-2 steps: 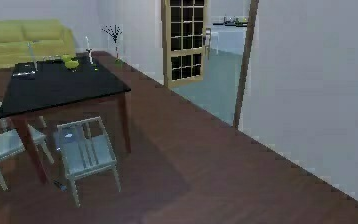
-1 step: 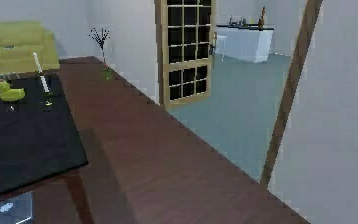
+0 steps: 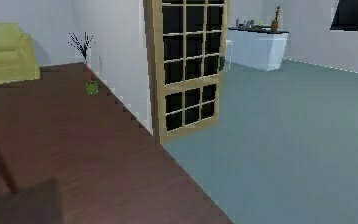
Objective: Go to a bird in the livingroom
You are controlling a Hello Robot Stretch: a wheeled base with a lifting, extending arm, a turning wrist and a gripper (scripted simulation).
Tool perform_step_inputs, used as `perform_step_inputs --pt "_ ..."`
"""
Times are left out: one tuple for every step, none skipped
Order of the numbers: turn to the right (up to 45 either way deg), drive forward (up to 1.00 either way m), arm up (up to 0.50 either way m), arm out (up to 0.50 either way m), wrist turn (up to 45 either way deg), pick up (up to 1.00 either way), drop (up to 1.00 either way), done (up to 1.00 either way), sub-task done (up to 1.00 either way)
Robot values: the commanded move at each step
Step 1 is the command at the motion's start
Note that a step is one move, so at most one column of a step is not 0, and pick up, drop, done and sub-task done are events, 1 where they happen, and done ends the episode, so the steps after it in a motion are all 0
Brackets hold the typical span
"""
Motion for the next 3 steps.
perform_step_inputs --pt "-27.0 0.0 0.0 0.0 0.0 0.0 0.0 0.0 0.0" --pt "0.0 0.75 0.0 0.0 0.0 0.0 0.0 0.0 0.0" --pt "-45.0 0.0 0.0 0.0 0.0 0.0 0.0 0.0 0.0"
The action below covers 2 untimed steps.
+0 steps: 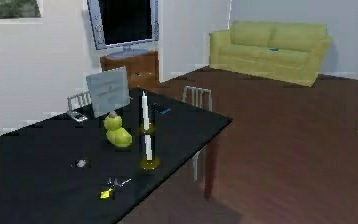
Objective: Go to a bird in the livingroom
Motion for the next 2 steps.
perform_step_inputs --pt "-18.0 0.0 0.0 0.0 0.0 0.0 0.0 0.0 0.0" --pt "0.0 0.0 0.0 0.0 0.0 0.0 0.0 1.0 0.0"
